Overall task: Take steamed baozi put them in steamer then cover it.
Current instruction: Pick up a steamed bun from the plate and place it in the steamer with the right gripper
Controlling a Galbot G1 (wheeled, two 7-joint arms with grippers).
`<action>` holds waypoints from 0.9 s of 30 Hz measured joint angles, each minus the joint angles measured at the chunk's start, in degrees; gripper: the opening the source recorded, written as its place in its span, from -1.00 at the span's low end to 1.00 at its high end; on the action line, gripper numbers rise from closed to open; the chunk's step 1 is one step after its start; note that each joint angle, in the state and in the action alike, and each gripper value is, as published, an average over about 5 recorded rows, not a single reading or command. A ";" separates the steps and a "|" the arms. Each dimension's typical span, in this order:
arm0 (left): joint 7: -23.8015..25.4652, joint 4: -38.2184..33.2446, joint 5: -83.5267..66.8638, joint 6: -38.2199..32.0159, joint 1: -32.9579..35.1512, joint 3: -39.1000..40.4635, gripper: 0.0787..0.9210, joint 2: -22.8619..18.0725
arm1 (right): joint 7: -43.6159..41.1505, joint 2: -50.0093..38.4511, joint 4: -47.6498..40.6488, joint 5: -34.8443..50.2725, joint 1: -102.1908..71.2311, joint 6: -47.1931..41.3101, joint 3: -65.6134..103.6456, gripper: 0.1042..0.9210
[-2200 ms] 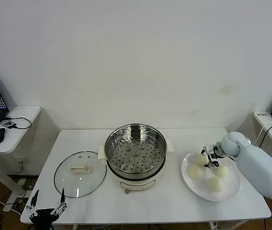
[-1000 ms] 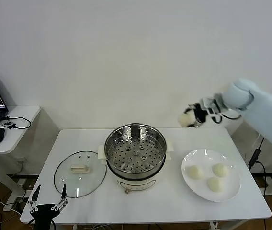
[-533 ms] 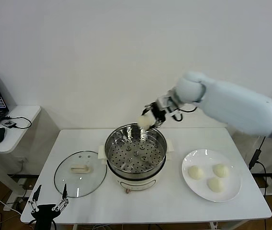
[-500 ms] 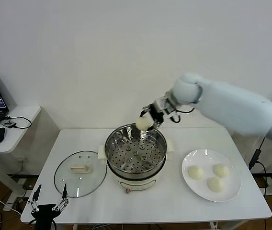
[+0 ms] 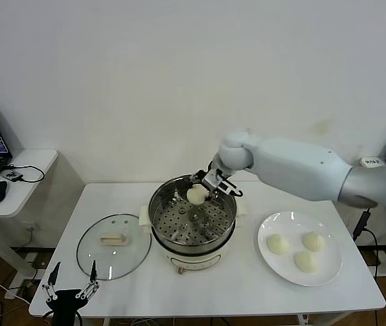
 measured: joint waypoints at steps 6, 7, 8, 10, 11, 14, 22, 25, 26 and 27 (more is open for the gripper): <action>-0.06 0.00 0.02 -0.22 0.12 -0.08 0.77 0.07 | 1.82 1.96 -2.85 -4.54 -1.45 3.43 0.72 0.34; -0.07 -0.01 0.02 -0.26 0.15 -0.10 0.77 0.08 | 2.11 2.25 -3.30 -5.21 -1.68 3.91 0.86 0.34; -0.08 -0.01 0.03 -0.29 0.17 -0.12 0.77 0.09 | 2.38 2.52 -3.73 -5.82 -1.88 4.35 0.99 0.35; -0.10 -0.02 0.04 -0.33 0.15 -0.13 0.77 0.07 | 2.86 2.95 -4.48 -6.83 -2.23 5.11 1.17 0.37; -0.11 -0.03 0.05 -0.36 0.14 -0.14 0.77 0.04 | 3.09 3.12 -4.77 -7.24 -2.38 5.44 1.22 0.41; -0.12 -0.06 0.12 -0.42 0.13 -0.11 0.77 -0.02 | 3.51 3.38 -5.26 -7.96 -2.61 6.10 1.24 0.57; -0.14 -0.12 0.19 -0.48 0.15 -0.03 0.77 0.04 | 3.18 2.43 -3.98 -5.87 -1.24 5.84 0.89 0.76; -0.14 -0.13 0.18 -0.49 0.18 0.00 0.77 0.20 | 2.16 1.18 -2.21 -2.79 0.53 4.03 0.55 0.76; -0.14 -0.13 0.17 -0.49 0.19 -0.02 0.77 0.29 | 1.69 0.59 -1.43 -1.44 1.30 3.05 0.36 0.76; -0.14 -0.13 0.14 -0.48 0.21 -0.06 0.77 0.40 | 1.16 -0.11 -0.51 0.09 2.14 1.85 0.15 0.76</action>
